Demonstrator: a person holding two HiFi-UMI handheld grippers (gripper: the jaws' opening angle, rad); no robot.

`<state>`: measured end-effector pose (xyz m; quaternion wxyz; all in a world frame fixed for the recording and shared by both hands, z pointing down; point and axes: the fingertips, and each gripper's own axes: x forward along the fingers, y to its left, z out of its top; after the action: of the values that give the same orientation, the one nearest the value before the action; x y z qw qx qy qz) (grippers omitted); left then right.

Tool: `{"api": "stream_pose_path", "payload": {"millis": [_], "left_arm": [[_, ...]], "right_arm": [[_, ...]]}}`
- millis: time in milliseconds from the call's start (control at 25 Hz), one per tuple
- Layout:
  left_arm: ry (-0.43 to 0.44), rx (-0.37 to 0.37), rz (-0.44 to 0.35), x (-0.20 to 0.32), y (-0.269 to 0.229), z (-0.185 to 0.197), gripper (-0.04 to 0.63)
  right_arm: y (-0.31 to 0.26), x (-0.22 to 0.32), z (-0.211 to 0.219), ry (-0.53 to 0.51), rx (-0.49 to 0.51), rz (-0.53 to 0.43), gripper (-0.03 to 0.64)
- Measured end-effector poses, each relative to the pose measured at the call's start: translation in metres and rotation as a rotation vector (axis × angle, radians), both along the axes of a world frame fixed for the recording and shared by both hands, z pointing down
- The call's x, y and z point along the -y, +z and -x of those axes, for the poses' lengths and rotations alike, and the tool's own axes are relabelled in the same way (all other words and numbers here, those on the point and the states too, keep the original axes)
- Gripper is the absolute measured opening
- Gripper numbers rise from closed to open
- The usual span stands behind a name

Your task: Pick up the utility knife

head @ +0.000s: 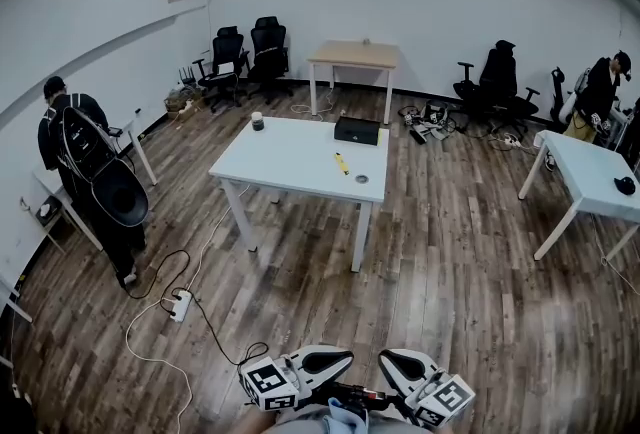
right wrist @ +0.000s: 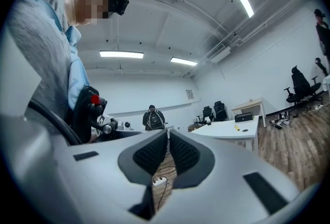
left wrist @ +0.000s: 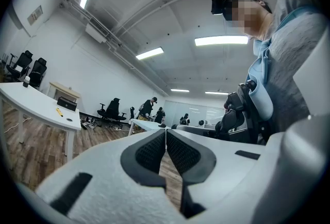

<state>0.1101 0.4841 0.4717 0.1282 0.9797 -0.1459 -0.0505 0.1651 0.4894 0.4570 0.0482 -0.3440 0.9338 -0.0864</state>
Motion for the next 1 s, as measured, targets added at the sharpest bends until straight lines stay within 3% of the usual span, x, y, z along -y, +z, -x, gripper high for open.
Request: {"api": "stream_pose_path", "payload": {"millis": [360,1000], "left_arm": [[-0.041,-0.011,0.029,0.035,0.006,0.026,0.02],[-0.04,-0.004,-0.009,0.166,-0.011,0.098,0.018]], "right_arm": [[0.004,0.037,0.028,-0.047,-0.008,0.02,0.031],[-0.011,0.172,0.098,-0.039,-0.006,-0.009,0.031]]}}
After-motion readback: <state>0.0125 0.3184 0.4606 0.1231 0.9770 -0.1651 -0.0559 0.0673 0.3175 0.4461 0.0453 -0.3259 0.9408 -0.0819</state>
